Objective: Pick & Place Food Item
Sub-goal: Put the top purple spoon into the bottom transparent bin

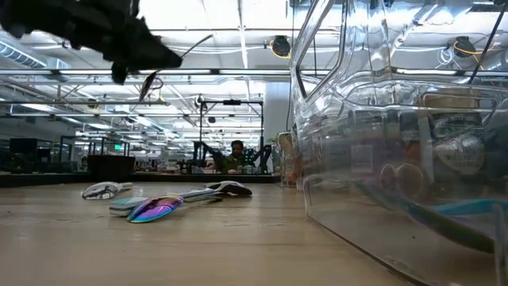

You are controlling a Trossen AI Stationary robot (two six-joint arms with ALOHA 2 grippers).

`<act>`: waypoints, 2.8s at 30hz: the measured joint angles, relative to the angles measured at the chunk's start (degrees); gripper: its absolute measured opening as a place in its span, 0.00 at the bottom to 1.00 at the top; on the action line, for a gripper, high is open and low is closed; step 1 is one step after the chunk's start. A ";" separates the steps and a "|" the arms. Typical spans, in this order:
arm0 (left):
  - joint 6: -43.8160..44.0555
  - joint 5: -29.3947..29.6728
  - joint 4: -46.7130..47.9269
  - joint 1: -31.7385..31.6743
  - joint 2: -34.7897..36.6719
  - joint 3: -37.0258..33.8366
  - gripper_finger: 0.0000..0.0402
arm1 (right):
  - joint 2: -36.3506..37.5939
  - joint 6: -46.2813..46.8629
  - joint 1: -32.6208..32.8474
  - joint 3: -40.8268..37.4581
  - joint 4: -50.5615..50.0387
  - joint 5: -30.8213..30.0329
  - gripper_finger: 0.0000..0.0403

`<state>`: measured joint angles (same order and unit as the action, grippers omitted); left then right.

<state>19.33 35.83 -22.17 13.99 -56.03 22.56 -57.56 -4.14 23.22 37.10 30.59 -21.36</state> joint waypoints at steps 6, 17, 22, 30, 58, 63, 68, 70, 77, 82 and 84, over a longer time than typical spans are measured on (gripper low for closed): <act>-3.87 -6.44 -12.08 -0.75 6.32 -8.40 0.03 | -0.02 -0.02 -0.01 0.00 -0.37 -2.82 0.40; -12.47 -36.15 -30.58 0.49 2.44 -11.13 0.03 | -0.45 0.29 -1.42 0.00 -0.83 -2.57 0.40; -16.62 -48.52 -38.65 1.83 -3.46 -10.92 0.02 | -1.35 -1.59 -1.42 0.00 -0.56 -2.42 0.40; -17.21 -48.16 -41.48 0.52 -12.05 -5.17 0.02 | -7.02 -6.37 -1.47 0.00 6.56 -0.44 0.40; -13.62 -56.35 -21.73 -0.86 -33.79 23.25 0.05 | -30.38 -12.88 -2.04 9.01 26.82 21.44 0.54; -13.13 -55.24 -21.12 -0.90 -33.79 23.25 0.02 | -30.29 -11.71 -2.68 9.14 28.15 21.41 0.50; -11.87 -52.18 -20.87 -1.19 -33.79 23.25 0.05 | -30.34 -11.67 -2.64 9.14 27.89 21.59 0.47; -11.14 -50.77 -20.91 -1.23 -33.79 23.24 0.05 | -30.33 -11.65 -2.62 9.14 27.92 21.59 0.44; -10.92 -48.39 -20.86 -1.23 -33.79 23.22 0.04 | -30.34 -13.41 -2.64 9.11 27.78 21.50 0.29; -10.06 -48.69 -20.85 -1.21 -33.79 23.18 0.07 | -30.34 -14.77 -2.64 9.11 27.38 21.45 0.10; -9.96 -48.98 -20.81 -1.21 -33.79 23.18 0.05 | -30.32 -15.12 -2.64 9.11 27.03 21.48 0.04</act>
<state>9.37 -13.15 -42.98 12.78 -89.82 45.74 -87.88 -19.26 20.58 46.22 57.62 0.12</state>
